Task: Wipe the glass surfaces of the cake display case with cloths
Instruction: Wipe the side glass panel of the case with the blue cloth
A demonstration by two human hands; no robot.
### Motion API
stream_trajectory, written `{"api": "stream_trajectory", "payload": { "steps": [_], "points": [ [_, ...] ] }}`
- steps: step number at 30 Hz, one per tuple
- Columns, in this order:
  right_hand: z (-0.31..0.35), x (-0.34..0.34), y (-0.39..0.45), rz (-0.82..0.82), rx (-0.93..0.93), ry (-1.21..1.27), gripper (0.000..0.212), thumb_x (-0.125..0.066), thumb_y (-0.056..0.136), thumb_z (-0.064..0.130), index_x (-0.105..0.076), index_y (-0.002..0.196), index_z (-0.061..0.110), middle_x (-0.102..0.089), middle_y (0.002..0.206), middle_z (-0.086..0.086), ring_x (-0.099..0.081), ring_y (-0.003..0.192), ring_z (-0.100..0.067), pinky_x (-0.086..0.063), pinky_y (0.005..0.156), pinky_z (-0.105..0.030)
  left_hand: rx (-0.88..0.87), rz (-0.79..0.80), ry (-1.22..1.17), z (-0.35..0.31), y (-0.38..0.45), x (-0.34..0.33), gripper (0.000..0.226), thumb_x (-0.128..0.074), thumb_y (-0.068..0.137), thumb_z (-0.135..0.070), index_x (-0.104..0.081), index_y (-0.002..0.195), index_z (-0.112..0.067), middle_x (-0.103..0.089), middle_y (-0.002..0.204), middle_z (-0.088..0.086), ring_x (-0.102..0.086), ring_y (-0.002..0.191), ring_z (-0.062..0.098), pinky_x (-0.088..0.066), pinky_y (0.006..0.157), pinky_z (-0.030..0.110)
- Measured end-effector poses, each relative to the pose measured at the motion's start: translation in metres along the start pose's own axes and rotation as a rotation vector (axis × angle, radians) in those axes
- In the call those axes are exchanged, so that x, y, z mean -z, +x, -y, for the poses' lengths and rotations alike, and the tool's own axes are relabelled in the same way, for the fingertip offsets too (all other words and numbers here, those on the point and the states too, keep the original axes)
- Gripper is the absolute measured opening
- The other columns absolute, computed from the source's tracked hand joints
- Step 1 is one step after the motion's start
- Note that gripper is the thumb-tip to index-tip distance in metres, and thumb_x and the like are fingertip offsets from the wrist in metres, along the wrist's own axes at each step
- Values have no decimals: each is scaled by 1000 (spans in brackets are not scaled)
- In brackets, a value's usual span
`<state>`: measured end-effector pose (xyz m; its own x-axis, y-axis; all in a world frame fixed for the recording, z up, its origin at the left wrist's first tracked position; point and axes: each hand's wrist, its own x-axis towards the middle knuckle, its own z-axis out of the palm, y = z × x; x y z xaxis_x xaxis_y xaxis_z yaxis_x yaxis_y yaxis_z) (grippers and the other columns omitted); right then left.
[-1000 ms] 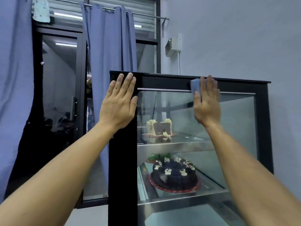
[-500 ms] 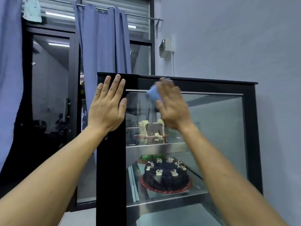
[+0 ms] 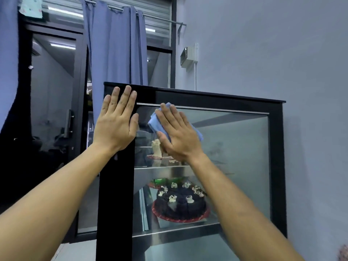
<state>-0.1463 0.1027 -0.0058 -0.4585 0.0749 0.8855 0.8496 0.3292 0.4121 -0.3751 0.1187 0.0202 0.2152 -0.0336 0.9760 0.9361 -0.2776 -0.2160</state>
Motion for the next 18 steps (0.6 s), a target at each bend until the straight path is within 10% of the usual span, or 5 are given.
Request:
{"api": "stream_trajectory", "payload": {
  "steps": [11, 13, 18],
  "points": [
    [-170, 57, -40, -260, -1281, 193, 76, -13, 106, 58, -3, 166, 12, 3, 174, -8, 7, 160, -25, 5, 129, -43, 25, 25, 33, -3, -3, 1, 70, -31, 105, -44, -17, 166, -12, -8, 174, 7, 2, 161, 28, -2, 131, 47],
    [-126, 46, -15, -309, -1192, 150, 84, -14, 102, 61, -9, 164, 4, -5, 173, -15, -2, 160, -30, 1, 129, -43, 22, 25, 46, -3, -4, -1, 73, -32, 105, -49, -16, 166, -13, -7, 174, 7, 1, 162, 27, -1, 131, 45],
    [-15, 3, 4, -58, -278, 14, 70, -21, 108, 50, -11, 165, 11, 8, 171, -3, 3, 161, -24, 3, 130, -41, 15, 20, 59, -1, -4, 1, 79, -33, 102, -55, -15, 166, -13, -8, 174, 7, 0, 162, 26, 1, 131, 42]
  ]
}}
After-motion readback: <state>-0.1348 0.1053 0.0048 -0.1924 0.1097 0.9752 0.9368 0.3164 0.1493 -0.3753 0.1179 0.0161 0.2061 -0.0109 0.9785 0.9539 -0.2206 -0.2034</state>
